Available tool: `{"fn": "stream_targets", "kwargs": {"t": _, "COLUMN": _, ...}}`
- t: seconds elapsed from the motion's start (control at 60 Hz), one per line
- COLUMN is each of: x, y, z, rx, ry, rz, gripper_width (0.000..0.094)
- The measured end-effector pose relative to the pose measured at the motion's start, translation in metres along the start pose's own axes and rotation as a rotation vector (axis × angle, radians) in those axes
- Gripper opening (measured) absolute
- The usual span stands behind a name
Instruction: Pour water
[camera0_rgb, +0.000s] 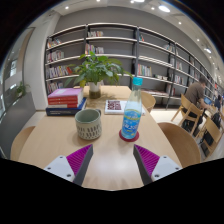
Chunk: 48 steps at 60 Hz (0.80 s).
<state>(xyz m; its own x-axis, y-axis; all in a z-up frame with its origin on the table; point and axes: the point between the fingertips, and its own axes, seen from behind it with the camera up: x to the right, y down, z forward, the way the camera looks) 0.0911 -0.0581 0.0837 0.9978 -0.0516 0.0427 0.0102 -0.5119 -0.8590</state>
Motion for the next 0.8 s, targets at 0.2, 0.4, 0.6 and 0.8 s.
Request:
{"fn": "stream_targets", "kwargs": {"t": 0.2, "x": -0.043, "y": -0.042, "z": -0.084, "rx": 0.051, "ry": -0.016, "rz": -0.001, "gripper_width": 0.0832}}
{"fn": "stream_targets", "kwargs": {"t": 0.4, "x": -0.073, "y": -0.067, "z": -0.144, "rx": 0.1, "ry": -0.031, "rz": -0.008, "gripper_width": 0.0831}}
{"fn": "stream_targets", "kwargs": {"t": 0.6, "x": -0.087, "y": -0.07, "z": -0.173, "rx": 0.102, "ry": -0.016, "rz": -0.04, "gripper_width": 0.083}}
{"fn": "stream_targets", "kwargs": {"t": 0.8, "x": -0.096, "y": -0.074, "z": -0.185, "rx": 0.112, "ry": -0.027, "rz": -0.01, "gripper_width": 0.0832}}
